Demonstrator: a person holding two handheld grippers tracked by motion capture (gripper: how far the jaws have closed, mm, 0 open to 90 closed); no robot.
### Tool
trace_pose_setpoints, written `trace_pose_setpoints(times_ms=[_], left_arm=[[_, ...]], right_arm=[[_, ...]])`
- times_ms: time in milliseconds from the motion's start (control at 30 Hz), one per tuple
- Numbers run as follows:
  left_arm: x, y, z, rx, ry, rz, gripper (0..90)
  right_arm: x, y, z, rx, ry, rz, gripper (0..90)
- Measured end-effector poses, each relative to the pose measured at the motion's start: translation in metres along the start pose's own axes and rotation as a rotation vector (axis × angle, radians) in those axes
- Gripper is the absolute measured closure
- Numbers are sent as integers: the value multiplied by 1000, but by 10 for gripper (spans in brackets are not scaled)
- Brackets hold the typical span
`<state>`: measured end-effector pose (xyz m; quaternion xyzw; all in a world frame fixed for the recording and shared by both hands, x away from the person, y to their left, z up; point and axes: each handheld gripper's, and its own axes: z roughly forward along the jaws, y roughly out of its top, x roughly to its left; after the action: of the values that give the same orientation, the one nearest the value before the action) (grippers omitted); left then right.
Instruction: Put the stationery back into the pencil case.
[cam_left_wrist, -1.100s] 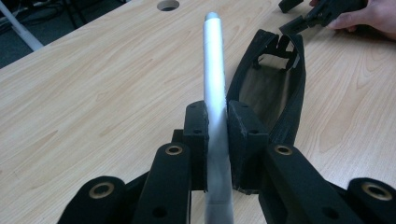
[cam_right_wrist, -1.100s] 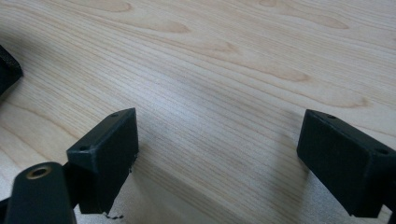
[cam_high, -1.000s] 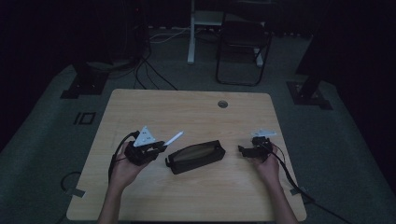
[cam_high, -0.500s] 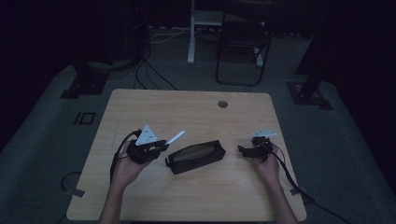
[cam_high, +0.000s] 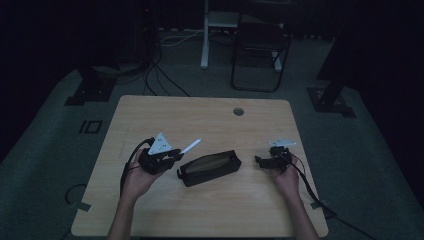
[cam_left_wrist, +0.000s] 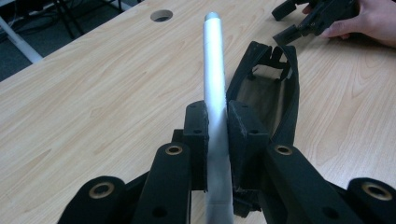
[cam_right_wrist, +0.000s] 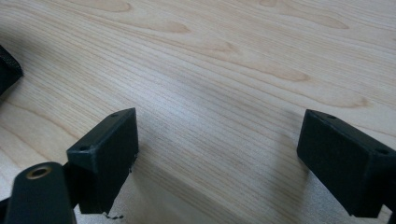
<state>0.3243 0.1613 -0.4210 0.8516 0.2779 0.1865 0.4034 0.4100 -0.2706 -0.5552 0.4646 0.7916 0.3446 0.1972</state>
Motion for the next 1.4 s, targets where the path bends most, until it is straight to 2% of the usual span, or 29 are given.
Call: trace_pose_setpoints(times_ms=[1400], left_arm=[[-8, 10, 15, -8, -30, 20, 786]], right_arm=[[0, 0, 0, 0, 0, 0, 126]])
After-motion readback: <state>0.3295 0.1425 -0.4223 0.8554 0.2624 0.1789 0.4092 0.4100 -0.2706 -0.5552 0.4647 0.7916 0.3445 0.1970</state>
